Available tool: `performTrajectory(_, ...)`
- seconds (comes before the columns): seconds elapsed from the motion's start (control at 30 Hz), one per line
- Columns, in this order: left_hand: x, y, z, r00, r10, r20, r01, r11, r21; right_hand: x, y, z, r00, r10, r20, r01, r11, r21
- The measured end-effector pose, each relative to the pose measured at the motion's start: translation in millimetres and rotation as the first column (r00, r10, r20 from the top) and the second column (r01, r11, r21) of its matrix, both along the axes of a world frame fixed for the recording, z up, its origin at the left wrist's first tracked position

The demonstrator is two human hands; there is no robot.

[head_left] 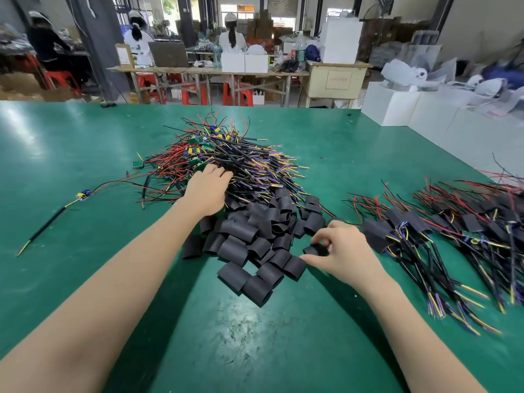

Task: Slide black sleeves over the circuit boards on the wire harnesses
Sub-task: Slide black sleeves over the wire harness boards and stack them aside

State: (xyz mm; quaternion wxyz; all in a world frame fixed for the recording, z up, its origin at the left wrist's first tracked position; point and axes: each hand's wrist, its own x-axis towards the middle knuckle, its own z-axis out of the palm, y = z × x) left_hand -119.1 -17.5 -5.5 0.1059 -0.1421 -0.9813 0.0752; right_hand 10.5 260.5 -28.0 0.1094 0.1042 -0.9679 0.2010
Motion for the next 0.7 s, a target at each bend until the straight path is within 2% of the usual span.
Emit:
performTrajectory(0.07,-4.4,-0.1,1.3,0.999,0.026,-0.032,-0.029,0.996,-0.090,-0.3,-2.1,-1.7,0.999,-0.029,-0.022,0.029,1.000,0.012)
performTrajectory(0.17,-5.6,1.2,5.4,0.990,0.029,-0.135,-0.048,0.989,-0.138,-0.8,-0.8,-1.5,0.999,-0.019,-0.042,0.019,1.000,-0.002)
performTrajectory(0.27,-2.1,-5.0,4.6,0.993,0.032,-0.115,-0.050,0.988,-0.149,-1.6,7.6,2.4,0.996,0.086,0.035,-0.086,0.996,-0.021)
performTrajectory(0.37,3.1,-16.5,0.0,0.993,-0.043,-0.108,0.024,0.985,-0.173,-2.8,16.8,7.0,0.974,0.174,0.144,-0.176,0.984,0.008)
performTrajectory(0.5,10.5,-26.9,-3.1,0.994,-0.103,-0.034,0.085,0.931,-0.355,-3.4,18.3,8.0,0.964,0.220,0.150,-0.222,0.975,0.001)
performTrajectory(0.57,12.9,-32.5,-5.7,0.995,-0.100,0.027,0.104,0.943,-0.317,-2.1,16.8,6.5,0.956,0.244,0.161,-0.245,0.969,-0.015)
performTrajectory(0.7,19.6,-48.2,-4.2,0.978,-0.117,0.173,0.143,0.980,-0.142,-0.7,14.4,5.4,0.958,0.244,0.150,-0.242,0.970,-0.033)
